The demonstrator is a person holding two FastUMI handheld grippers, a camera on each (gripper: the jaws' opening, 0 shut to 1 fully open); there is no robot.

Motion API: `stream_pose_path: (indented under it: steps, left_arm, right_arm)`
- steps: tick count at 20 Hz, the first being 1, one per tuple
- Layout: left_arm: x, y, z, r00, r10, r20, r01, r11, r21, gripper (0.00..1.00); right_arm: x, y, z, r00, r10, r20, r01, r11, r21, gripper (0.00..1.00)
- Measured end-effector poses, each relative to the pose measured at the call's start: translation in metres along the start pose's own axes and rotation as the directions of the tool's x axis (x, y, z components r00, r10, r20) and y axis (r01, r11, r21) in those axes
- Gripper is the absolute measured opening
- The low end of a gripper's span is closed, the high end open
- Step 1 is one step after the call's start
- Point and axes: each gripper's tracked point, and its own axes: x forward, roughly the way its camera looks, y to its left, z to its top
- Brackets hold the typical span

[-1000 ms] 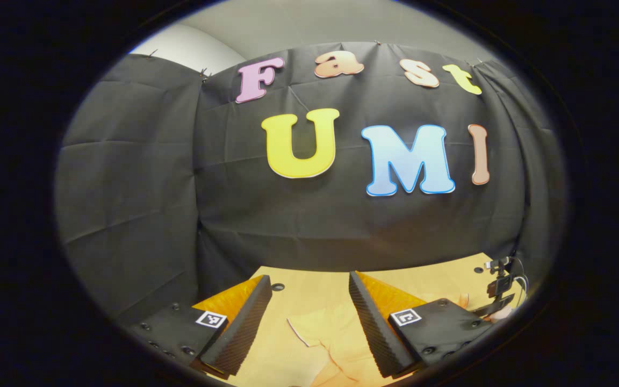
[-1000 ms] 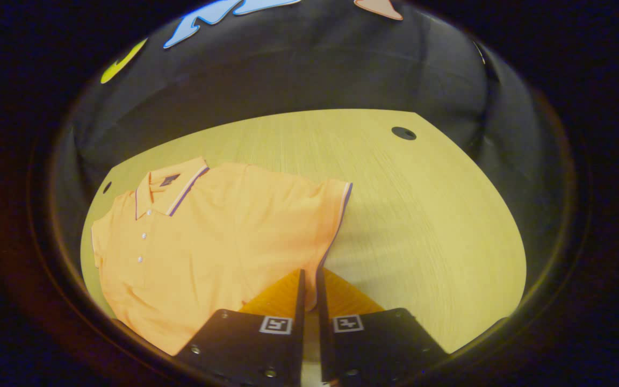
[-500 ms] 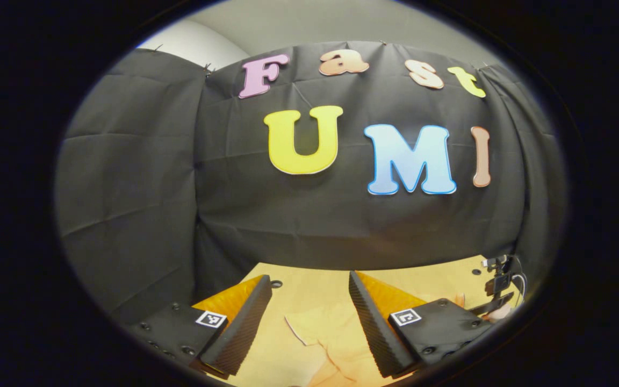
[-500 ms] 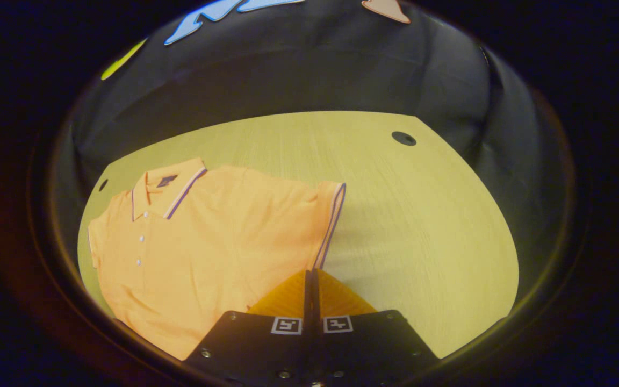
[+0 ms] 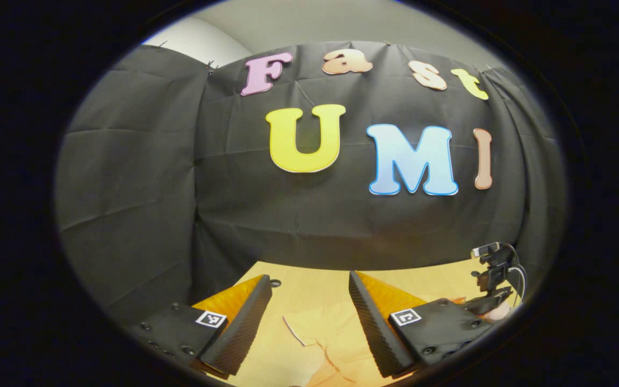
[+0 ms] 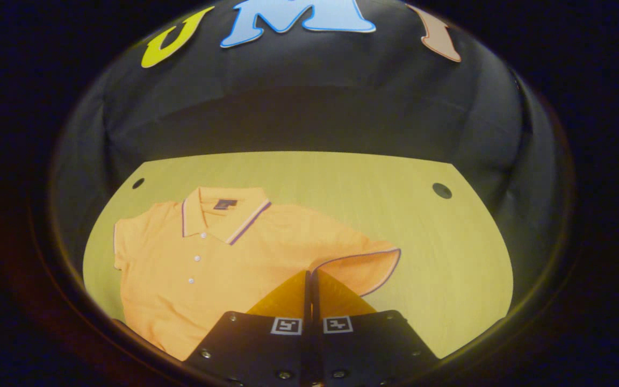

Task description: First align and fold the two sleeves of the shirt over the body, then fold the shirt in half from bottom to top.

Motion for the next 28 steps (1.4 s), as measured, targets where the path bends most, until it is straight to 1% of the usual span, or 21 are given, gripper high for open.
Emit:
stream_pose_path:
  steps: [4, 7, 9, 10, 11, 12, 13, 14, 15, 16, 18, 20, 21, 27, 28]
  left_arm:
    - [0.001, 0.008, -0.006, 1.000, 0.010, -0.008, -0.010, 1.000, -0.011, 0.94]
    - [0.004, 0.015, -0.010, 1.000, 0.025, -0.014, -0.025, 1.000, -0.014, 0.94]
    - [0.006, 0.020, -0.014, 0.999, 0.035, -0.018, -0.035, 0.999, -0.017, 0.94]
    - [0.007, 0.021, -0.015, 0.999, 0.039, -0.020, -0.040, 0.999, -0.018, 0.94]
    - [0.008, 0.024, -0.018, 0.999, 0.042, -0.024, -0.043, 0.999, -0.020, 0.94]
    - [0.010, 0.024, -0.020, 0.999, 0.044, -0.029, -0.044, 0.999, -0.020, 0.94]
    - [0.012, 0.025, -0.024, 0.998, 0.045, -0.034, -0.045, 0.999, -0.020, 0.94]
    - [0.014, 0.026, -0.028, 0.998, 0.045, -0.037, -0.046, 0.999, -0.019, 0.94]
    - [0.016, 0.026, -0.032, 0.998, 0.045, -0.042, -0.046, 0.999, -0.019, 0.94]
    - [0.019, 0.025, -0.036, 0.998, 0.043, -0.047, -0.044, 0.999, -0.020, 0.94]
    - [0.026, 0.024, -0.045, 0.998, 0.035, -0.060, -0.036, 0.999, -0.027, 0.95]
    - [0.038, 0.021, -0.058, 0.997, 0.018, -0.076, -0.020, 0.999, -0.028, 0.94]
    - [0.045, 0.020, -0.066, 0.996, 0.009, -0.087, -0.011, 1.000, -0.026, 0.95]
    - [0.090, 0.023, -0.125, 0.982, -0.024, -0.185, 0.019, 0.999, -0.031, 0.95]
    - [0.096, 0.025, -0.136, 0.979, -0.027, -0.204, 0.021, 0.999, -0.033, 0.94]
  right_arm:
    - [0.001, 0.053, -0.009, 0.995, 0.093, -0.029, -0.096, 0.989, -0.111, 0.00]
    - [0.005, 0.082, -0.027, 0.988, 0.130, -0.078, -0.143, 0.969, -0.203, 0.00]
    - [0.005, 0.097, -0.041, 0.981, 0.150, -0.120, -0.175, 0.956, -0.234, 0.00]
    - [0.006, 0.105, -0.047, 0.975, 0.172, -0.142, -0.202, 0.950, -0.238, 0.01]
    - [0.001, 0.111, -0.051, 0.970, 0.189, -0.155, -0.223, 0.944, -0.244, 0.15]
    - [-0.001, 0.112, -0.051, 0.971, 0.184, -0.151, -0.219, 0.940, -0.262, 0.25]
    - [-0.001, 0.114, -0.050, 0.971, 0.190, -0.143, -0.223, 0.935, -0.275, 0.29]
    - [-0.003, 0.116, -0.050, 0.971, 0.193, -0.142, -0.227, 0.933, -0.280, 0.39]
    - [-0.006, 0.115, -0.049, 0.971, 0.195, -0.137, -0.227, 0.932, -0.283, 0.55]
    - [-0.008, 0.114, -0.047, 0.972, 0.194, -0.130, -0.224, 0.932, -0.284, 0.49]
    - [-0.013, 0.111, -0.043, 0.974, 0.195, -0.117, -0.221, 0.937, -0.272, 0.49]
    - [-0.020, 0.106, -0.037, 0.977, 0.192, -0.096, -0.211, 0.942, -0.261, 0.49]
    - [-0.024, 0.103, -0.036, 0.978, 0.190, -0.087, -0.206, 0.944, -0.257, 0.49]
    - [-0.054, 0.085, -0.023, 0.987, 0.162, -0.019, -0.162, 0.961, -0.223, 0.49]
    - [-0.060, 0.082, -0.020, 0.987, 0.158, -0.004, -0.155, 0.966, -0.208, 0.49]
